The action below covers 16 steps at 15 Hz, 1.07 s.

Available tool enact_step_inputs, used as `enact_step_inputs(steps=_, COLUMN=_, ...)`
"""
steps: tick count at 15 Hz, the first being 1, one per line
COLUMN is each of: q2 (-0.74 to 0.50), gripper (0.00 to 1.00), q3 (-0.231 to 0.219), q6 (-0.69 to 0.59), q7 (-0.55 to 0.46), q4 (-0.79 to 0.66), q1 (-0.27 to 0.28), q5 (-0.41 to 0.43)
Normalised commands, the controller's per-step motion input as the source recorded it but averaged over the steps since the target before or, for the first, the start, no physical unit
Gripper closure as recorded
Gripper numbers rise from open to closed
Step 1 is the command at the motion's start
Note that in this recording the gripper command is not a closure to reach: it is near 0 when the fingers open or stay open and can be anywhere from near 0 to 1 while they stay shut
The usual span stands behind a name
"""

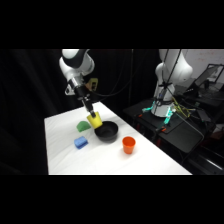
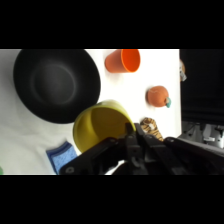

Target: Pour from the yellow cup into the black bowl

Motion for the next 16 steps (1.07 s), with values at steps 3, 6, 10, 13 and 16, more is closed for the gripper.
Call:
enact_step_inputs(steps=3, q2=-0.54, gripper=0.20, q3=0.021, q6=0.61, q7=0.45, q4=-0.44, q1=0.289, q5=-0.456)
enact_step_inputs(steps=6, q2=-0.35, gripper=0.20, q3=0.065, q6=0.57, q7=0.53, q4=-0.35, q1=0.304, q5=-0.530)
enact_step_inputs(steps=10, q2=-0.10, gripper=0.20, q3=0.093, q6=0.38, q7=0.44, q4=-0.15, q1=0.215, q5=-0.403)
enact_step_inputs(steps=13, q2=0.10, gripper=0.20, q3=0.087, q6=0.37, q7=0.17, q4=0.02, q1=0.087, q5=-0.179)
enact_step_inputs(steps=16, q2=0.23, gripper=0.20, q3=0.046, q6=0.42, q7=0.04, q4=0.07, q1=0.003, q5=-0.114)
